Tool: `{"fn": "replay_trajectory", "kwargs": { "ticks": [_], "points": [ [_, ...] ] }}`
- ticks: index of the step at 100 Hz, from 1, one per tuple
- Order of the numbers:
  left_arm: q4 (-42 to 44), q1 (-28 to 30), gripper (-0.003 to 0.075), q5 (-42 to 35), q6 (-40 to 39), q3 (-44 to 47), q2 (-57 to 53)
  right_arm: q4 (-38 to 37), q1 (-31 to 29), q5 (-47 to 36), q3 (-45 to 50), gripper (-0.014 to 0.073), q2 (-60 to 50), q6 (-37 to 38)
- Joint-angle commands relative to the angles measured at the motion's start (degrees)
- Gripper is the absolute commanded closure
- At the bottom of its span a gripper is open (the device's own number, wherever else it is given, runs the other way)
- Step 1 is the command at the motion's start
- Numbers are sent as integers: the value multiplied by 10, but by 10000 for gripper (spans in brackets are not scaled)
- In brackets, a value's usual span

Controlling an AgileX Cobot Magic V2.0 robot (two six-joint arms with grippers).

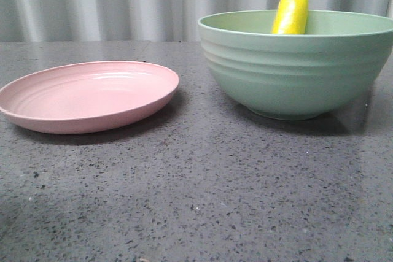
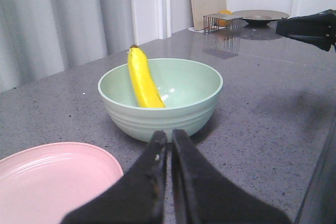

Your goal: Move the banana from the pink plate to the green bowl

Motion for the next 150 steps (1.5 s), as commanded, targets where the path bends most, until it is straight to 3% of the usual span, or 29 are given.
{"fn": "replay_trajectory", "kwargs": {
  "ticks": [1,72,87,99,110,137,150],
  "points": [
    [-1,-1,741,-47,-1,4,-30,-9,0,-53,-6,657,-35,-5],
    [5,-1,741,-55,-1,31,-66,-9,0,-54,-5,657,-72,-5],
    [26,30,741,-187,-1,66,-67,-9,0,-54,-5,657,-72,-5],
    [56,91,741,-293,-1,115,-67,-9,0,-54,-5,657,-72,-5],
    [64,162,741,-333,-1,152,-67,-9,0,-54,-5,657,-72,-5],
    [95,361,741,-334,-7,235,-157,-9,0,-54,-5,657,-72,-5],
    [77,432,741,-237,-9,234,-200,-9,0,-54,-5,657,-72,-5]
  ]
}}
